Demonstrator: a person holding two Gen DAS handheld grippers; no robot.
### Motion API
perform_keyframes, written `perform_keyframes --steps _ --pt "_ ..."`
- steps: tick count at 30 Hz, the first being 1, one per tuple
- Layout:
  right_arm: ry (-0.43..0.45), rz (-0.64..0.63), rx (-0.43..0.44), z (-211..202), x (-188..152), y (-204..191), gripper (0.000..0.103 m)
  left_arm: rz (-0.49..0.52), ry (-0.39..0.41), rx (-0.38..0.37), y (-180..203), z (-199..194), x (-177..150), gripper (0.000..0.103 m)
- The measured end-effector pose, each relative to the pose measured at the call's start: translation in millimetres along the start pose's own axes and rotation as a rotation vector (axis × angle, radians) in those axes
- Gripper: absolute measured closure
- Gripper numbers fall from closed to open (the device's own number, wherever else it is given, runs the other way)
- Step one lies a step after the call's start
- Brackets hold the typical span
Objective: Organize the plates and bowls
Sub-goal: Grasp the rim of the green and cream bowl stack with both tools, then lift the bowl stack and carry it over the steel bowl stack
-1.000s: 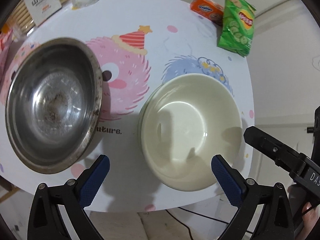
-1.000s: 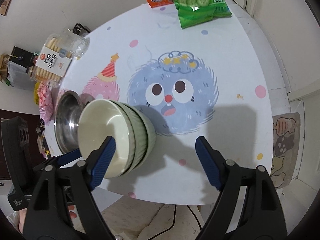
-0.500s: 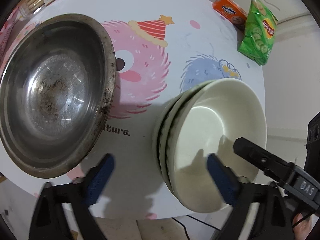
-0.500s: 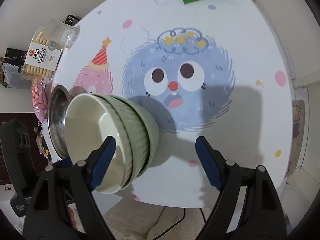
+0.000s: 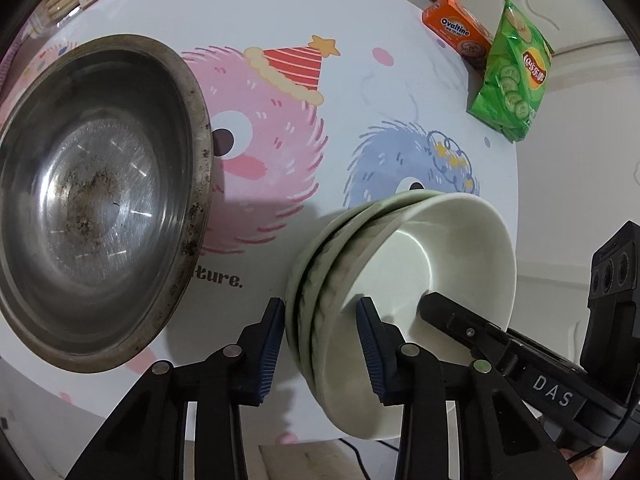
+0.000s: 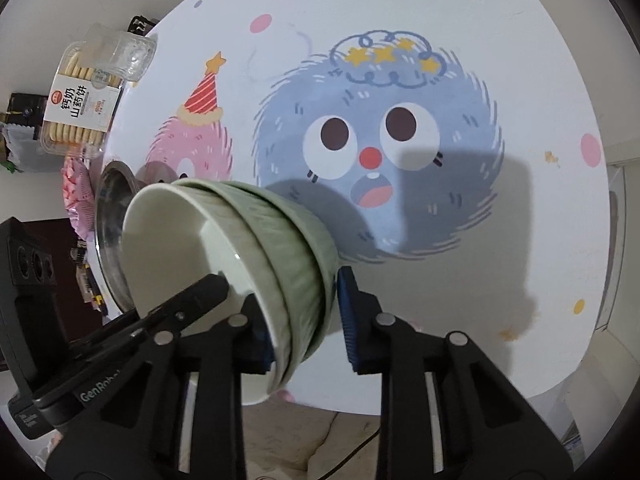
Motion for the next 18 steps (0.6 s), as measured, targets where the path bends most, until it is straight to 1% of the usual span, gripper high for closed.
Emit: perform_keyframes --steps 4,5,9,13,18 --pt "-0.01 -0.065 -0.034 -0.2 -1.5 -3.7 0.075 -0.002 -0.008 -0.002 -3.8 -0.9 -0.1 0.073" --pt "-0.007 -0.073 -0.043 -0.3 -2.0 -4.2 0.076 -0.001 -0.008 0.005 -5.7 -2.0 -0.4 0.077" --pt "-0.003 -0.073 -0.04 -1.3 -2.7 -3.4 0.076 0.029 -0.004 0.02 -8.5 -3.9 -0.8 0.084" --pt "-0.009 -0.082 -0.048 -2.3 -4.2 -3.8 0.076 0.047 -0.003 0.03 -6.7 -4.1 -1.1 0.084" --pt "0.007 -0.083 -0.051 -5.6 -3.4 -5.0 0.076 0.077 0.011 0.045 -1.0 -8.5 -0.9 0.084"
Point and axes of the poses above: each gripper's, at about its wrist camera, not at the fingertips, and z roughly the way its jaws point, y to its right, x to its top, the point moved 9 cm from there along z, roughly the way its jaws point, and after that the axes turned 5 degrees about x, right-handed, at the moved point
